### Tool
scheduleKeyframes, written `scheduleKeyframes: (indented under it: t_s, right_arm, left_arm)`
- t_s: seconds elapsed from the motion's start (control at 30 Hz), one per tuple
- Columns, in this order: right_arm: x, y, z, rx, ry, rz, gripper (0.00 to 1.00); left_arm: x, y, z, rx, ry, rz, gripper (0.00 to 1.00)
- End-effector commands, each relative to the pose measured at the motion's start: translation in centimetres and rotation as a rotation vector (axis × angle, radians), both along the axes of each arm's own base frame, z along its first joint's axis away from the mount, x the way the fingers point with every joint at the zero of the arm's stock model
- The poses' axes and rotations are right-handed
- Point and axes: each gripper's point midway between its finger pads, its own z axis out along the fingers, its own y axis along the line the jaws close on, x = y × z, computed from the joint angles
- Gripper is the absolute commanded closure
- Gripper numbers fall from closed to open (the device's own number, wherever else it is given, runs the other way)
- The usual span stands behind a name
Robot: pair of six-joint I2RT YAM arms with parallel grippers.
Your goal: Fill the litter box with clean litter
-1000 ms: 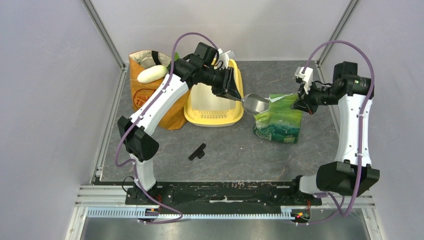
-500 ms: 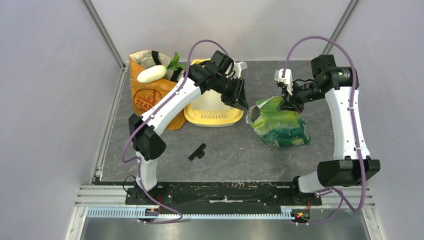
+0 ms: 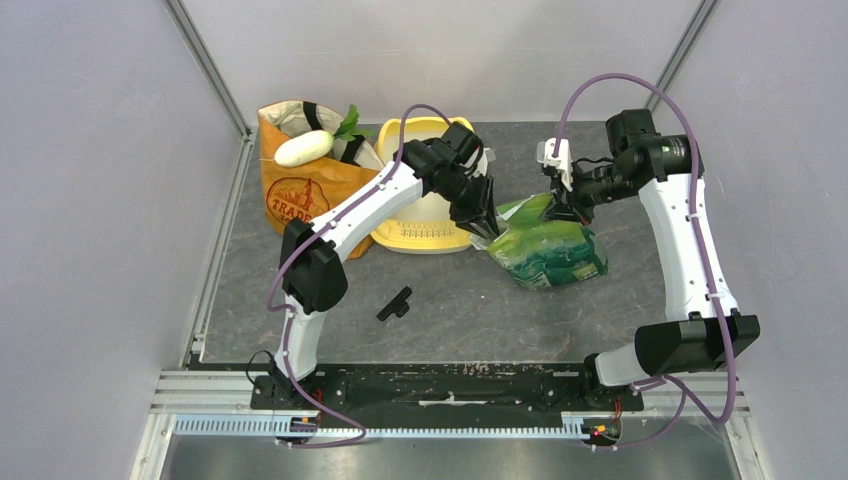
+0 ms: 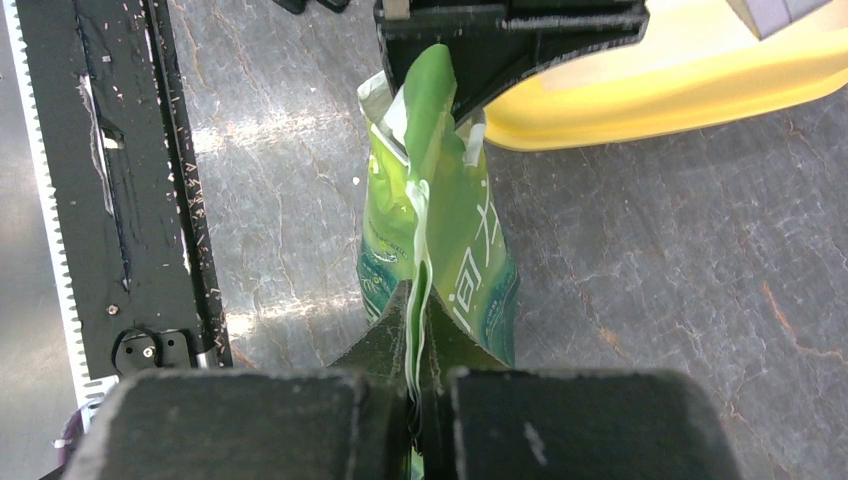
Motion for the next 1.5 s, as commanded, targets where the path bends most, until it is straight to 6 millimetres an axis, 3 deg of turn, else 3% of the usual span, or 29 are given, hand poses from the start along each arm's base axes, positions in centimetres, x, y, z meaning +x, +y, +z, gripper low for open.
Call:
scheduleKeyframes:
  t_s: [0.0, 0.23, 0.47, 0.6, 0.93, 1.2, 1.37, 1.47]
  right_arm:
    - [-0.5, 2.1, 1.8, 0.098, -0.036, 0.033, 1.0]
    - [-0.4, 3.5, 1.6, 0.129, -0.014, 0.033, 1.0]
    - [-0.7, 3.6, 0.3, 0.13, 0.015, 0.019, 1.0]
    - [-0.9, 3.4, -0.1, 0.123, 0.021, 0.015, 1.0]
    - [-0.5, 2.5, 0.6, 0.109, -0.003, -0.028, 1.0]
    - [-0.3, 0.5, 1.9, 0.113, -0.029, -0.086, 1.0]
    - [-0.1, -0.4, 2.7, 0.108, -0.06, -0.118, 1.0]
    - [0.5, -1.5, 3.3, 0.107, -0.09, -0.152, 1.0]
  left_arm:
    - [0.7, 0.5, -3.3, 0.157, -0.02, 0.09, 0.98]
    - [0.2, -0.1, -7.0, 0.199, 0.065, 0.104, 0.98]
    - [-1.9, -3.4, -8.3, -0.023, 0.191, 0.018, 0.98]
    - [-2.4, -4.6, -5.6, -0.202, 0.138, -0.047, 0.98]
    - [-3.9, -6.4, 0.7, -0.586, 0.202, -0.17, 0.98]
    - [-1.9, -4.9, 6.2, -0.838, 0.225, -0.136, 0.98]
    - [-2.4, -3.8, 7.6, -0.843, 0.24, -0.119, 0.98]
    - [-1.3, -2.1, 6.9, -0.79, 0.222, -0.047, 0.98]
